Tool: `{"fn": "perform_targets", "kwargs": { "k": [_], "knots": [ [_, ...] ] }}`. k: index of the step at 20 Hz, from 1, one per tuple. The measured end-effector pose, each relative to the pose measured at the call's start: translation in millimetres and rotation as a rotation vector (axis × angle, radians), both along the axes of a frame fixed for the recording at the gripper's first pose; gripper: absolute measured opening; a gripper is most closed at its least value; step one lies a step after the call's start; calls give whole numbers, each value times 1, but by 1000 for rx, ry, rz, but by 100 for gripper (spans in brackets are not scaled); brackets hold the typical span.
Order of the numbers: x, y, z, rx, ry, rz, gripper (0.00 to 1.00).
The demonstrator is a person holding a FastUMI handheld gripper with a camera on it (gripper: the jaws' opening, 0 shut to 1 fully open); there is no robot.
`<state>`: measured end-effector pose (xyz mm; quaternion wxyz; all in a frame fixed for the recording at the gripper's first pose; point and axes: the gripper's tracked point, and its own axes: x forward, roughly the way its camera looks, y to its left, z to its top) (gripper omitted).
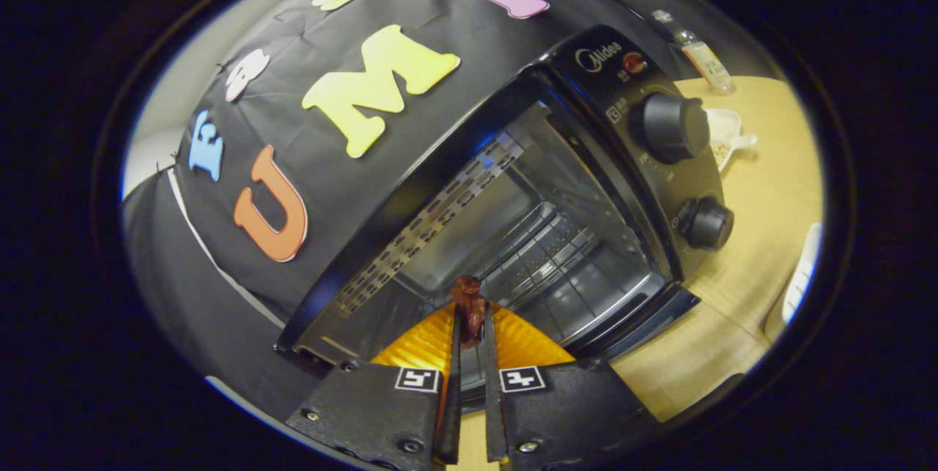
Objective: Open the toaster oven, put the food inside, and close the toaster oven door.
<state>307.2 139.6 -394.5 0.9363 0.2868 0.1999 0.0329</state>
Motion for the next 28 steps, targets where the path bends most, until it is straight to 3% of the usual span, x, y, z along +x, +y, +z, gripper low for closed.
{"fn": "perform_targets", "kwargs": {
  "k": [3,5,6,10,12,13,14,19,23,28],
  "knots": [
    [-4,-15,-4,-170,29,-41,24],
    [-7,-27,11,-285,-6,-78,47],
    [-14,-25,24,-319,-31,-68,50],
    [-51,-26,38,-441,-65,-28,77],
    [-76,-21,38,-480,-66,11,82],
    [-90,-20,36,-497,-57,30,94],
    [-105,-18,32,-510,-48,51,98],
    [-171,-24,2,-612,4,72,98],
    [-219,-24,-32,-596,112,111,98],
    [-242,-12,-54,-633,150,177,98]
  ]
}}
